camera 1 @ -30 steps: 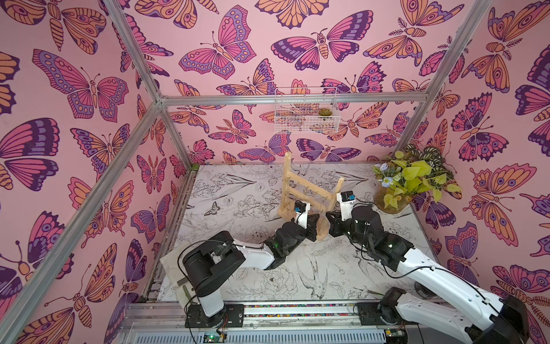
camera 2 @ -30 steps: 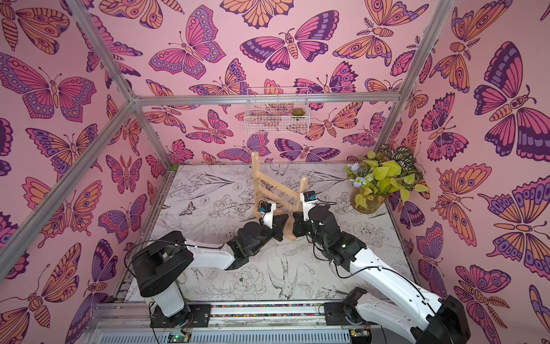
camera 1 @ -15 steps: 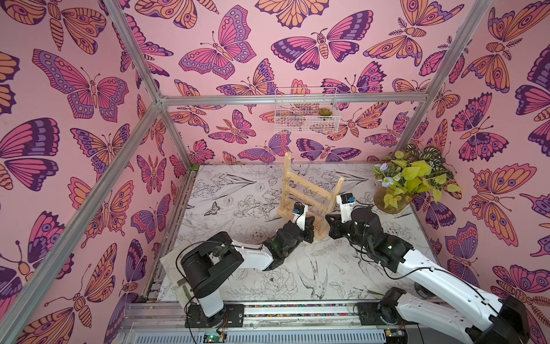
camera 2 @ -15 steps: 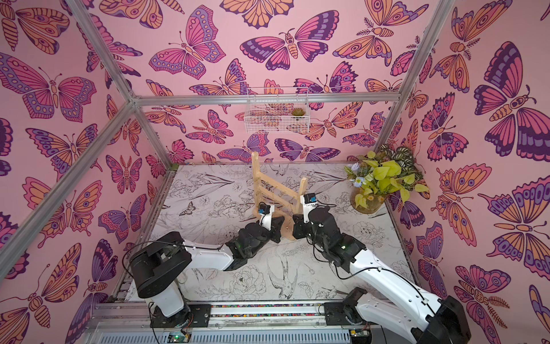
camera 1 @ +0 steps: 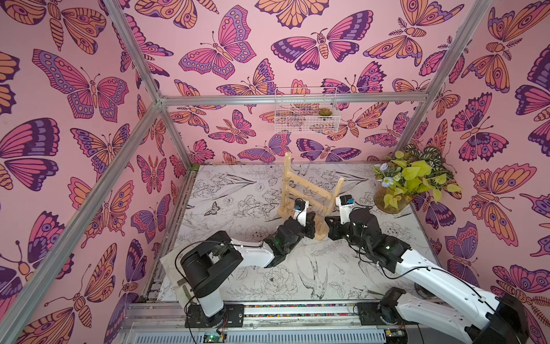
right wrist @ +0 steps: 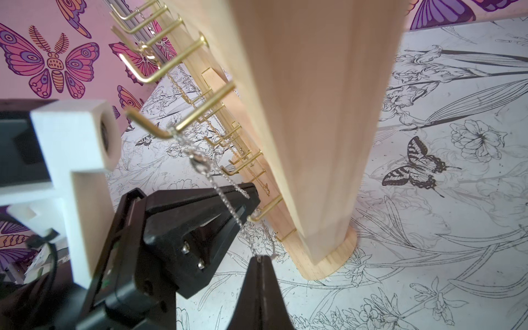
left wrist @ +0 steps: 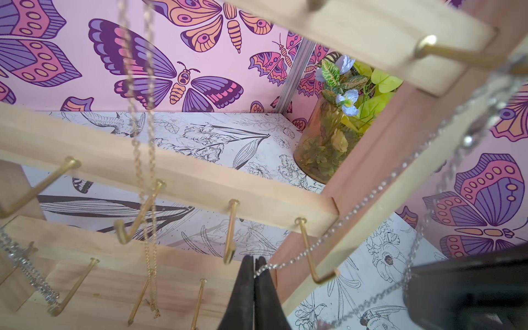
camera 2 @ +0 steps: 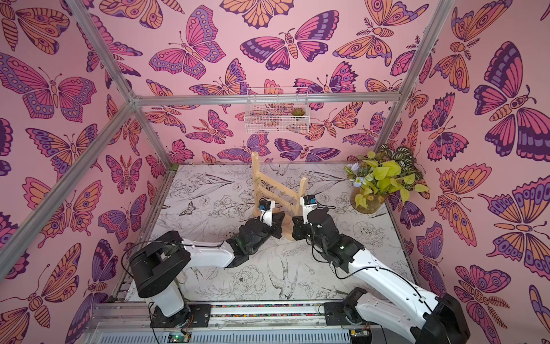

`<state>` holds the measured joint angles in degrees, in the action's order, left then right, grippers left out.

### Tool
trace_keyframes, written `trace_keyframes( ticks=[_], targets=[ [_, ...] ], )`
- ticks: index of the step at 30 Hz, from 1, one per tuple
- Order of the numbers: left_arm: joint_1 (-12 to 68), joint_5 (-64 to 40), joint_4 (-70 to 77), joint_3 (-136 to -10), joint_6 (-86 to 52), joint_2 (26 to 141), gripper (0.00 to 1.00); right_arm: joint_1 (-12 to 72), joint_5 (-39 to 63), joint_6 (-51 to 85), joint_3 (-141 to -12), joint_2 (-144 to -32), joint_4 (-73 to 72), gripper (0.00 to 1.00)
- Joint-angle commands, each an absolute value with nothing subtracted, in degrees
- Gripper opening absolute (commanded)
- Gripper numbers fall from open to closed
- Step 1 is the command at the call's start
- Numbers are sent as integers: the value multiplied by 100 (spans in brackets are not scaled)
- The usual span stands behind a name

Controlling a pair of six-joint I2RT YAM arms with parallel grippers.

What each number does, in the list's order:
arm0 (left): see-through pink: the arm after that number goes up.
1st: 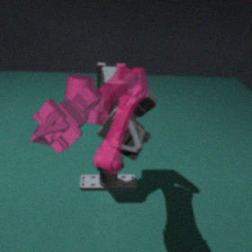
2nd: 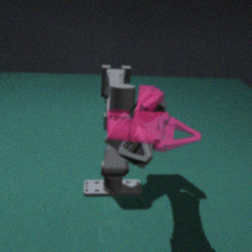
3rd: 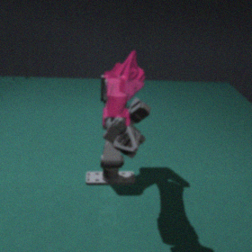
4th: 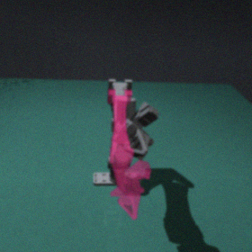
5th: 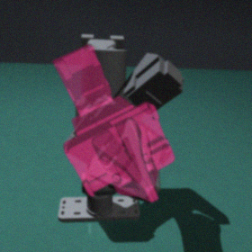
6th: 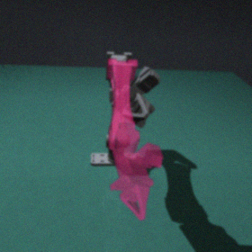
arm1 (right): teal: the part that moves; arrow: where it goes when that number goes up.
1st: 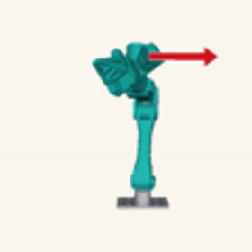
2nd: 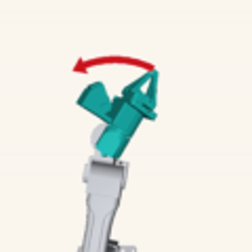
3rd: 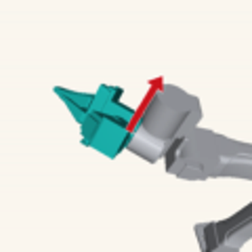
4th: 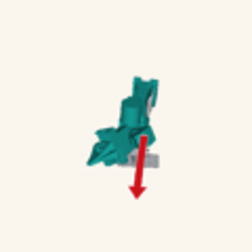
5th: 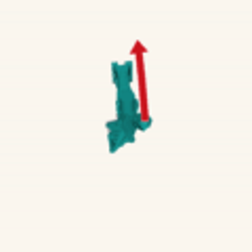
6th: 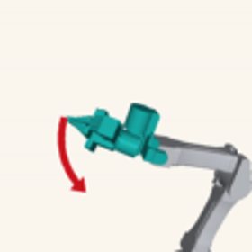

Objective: Hang the necklace on the jewelry display stand
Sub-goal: Hang the necklace on the stand.

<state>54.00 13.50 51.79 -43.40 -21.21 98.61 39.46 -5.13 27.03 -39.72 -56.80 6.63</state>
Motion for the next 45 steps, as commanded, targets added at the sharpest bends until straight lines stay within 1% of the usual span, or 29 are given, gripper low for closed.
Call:
trace_keyframes(
  ticks=[1,9,16,30,37,45],
  targets=[
    [5361,1301,5126,-4469,-2031,9991,5,3972,-558,2753,-3938,-5735,576,0],
    [5357,1292,5119,-4417,-2107,10037,5,3968,-580,2759,-3911,-5763,571,0],
    [5361,1450,4981,-4282,-2083,9783,5,3978,-501,2768,-3942,-5746,562,0],
    [5353,1327,4915,-4456,-2145,10134,5,3981,-644,2739,-3857,-5948,470,0],
    [5353,1257,4896,-4505,-2197,10249,6,3975,-775,2713,-3841,-5942,511,0],
    [5361,1200,4860,-4442,-2301,10176,10,3981,-896,2713,-3877,-5998,496,0]
  ],
)
